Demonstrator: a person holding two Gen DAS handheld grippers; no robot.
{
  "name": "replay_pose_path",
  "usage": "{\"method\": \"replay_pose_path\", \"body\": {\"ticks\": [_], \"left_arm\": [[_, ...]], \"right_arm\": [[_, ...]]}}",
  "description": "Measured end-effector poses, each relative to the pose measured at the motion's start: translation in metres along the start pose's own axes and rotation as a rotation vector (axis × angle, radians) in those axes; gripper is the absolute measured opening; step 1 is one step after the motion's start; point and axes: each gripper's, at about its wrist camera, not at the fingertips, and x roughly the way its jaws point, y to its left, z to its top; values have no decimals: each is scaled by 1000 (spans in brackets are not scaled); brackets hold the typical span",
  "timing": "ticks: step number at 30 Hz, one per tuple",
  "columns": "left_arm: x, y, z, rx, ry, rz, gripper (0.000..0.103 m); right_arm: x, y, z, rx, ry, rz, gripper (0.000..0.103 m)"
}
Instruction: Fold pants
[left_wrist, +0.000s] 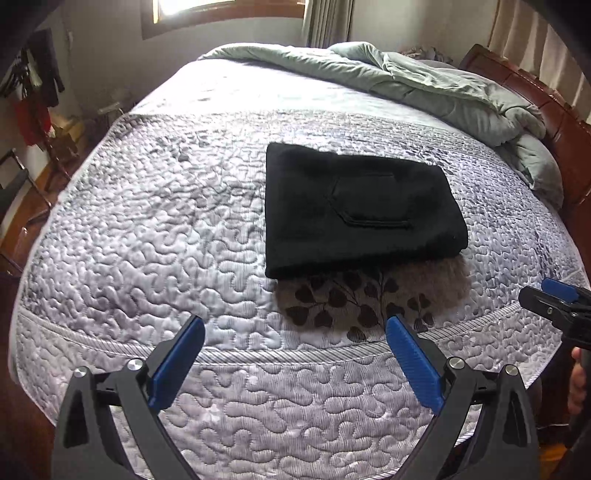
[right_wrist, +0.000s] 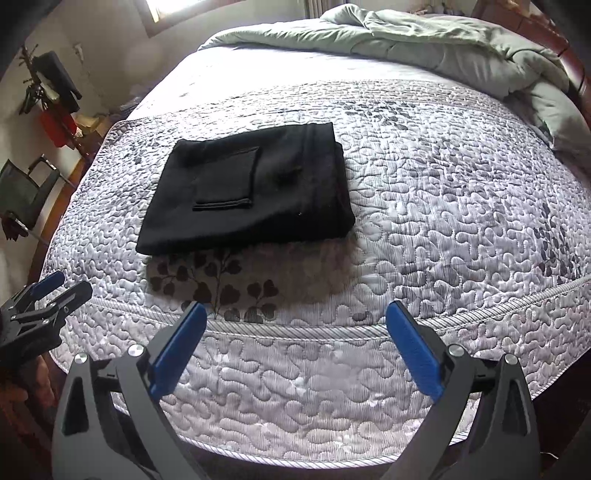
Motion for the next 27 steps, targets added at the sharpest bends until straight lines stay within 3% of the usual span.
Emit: {"method": "replay_pose_path", "body": {"ticks": [12, 27], "left_arm": [[-18, -9, 4, 4, -27, -24, 99], [-15, -13, 5, 12, -15, -4, 99]], "right_arm": [[-11, 12, 5, -2, -22, 18, 97], [8, 21, 8, -8, 16, 14, 97]]}}
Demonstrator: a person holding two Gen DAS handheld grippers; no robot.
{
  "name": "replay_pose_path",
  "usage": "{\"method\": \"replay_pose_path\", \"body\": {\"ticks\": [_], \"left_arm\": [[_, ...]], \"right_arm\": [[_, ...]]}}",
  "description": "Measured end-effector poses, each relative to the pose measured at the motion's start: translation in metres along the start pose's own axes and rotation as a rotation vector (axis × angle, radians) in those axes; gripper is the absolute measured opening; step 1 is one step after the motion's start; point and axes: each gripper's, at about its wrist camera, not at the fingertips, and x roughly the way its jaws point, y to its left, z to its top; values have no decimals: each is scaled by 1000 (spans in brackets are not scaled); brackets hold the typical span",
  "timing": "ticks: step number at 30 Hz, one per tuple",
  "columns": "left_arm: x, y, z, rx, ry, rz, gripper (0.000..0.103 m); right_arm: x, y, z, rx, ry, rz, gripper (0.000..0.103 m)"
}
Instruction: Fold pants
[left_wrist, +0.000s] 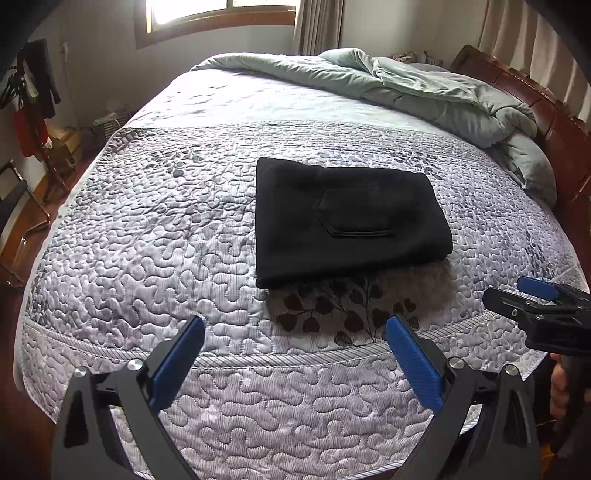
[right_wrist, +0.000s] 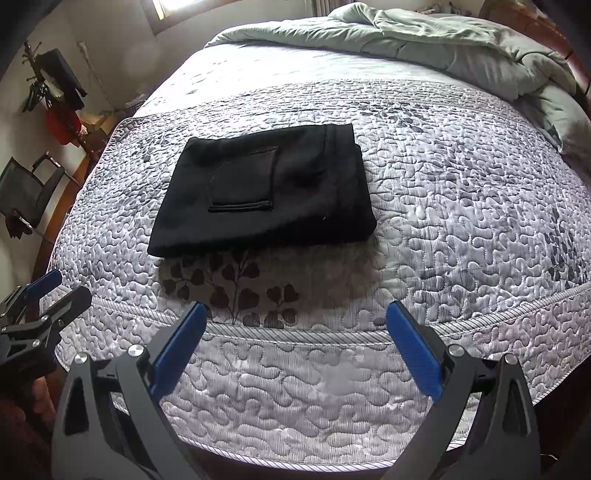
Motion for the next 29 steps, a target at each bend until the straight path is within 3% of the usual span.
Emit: {"method": "replay_pose_path", "body": {"ticks": [18, 29], "left_arm": [[12, 1, 2, 2, 16, -29, 99], [10, 1, 2, -5, 15, -9, 99]], "right_arm": [[17, 1, 2, -16, 31, -34, 97], [23, -9, -2, 12, 49, -39, 97]]}}
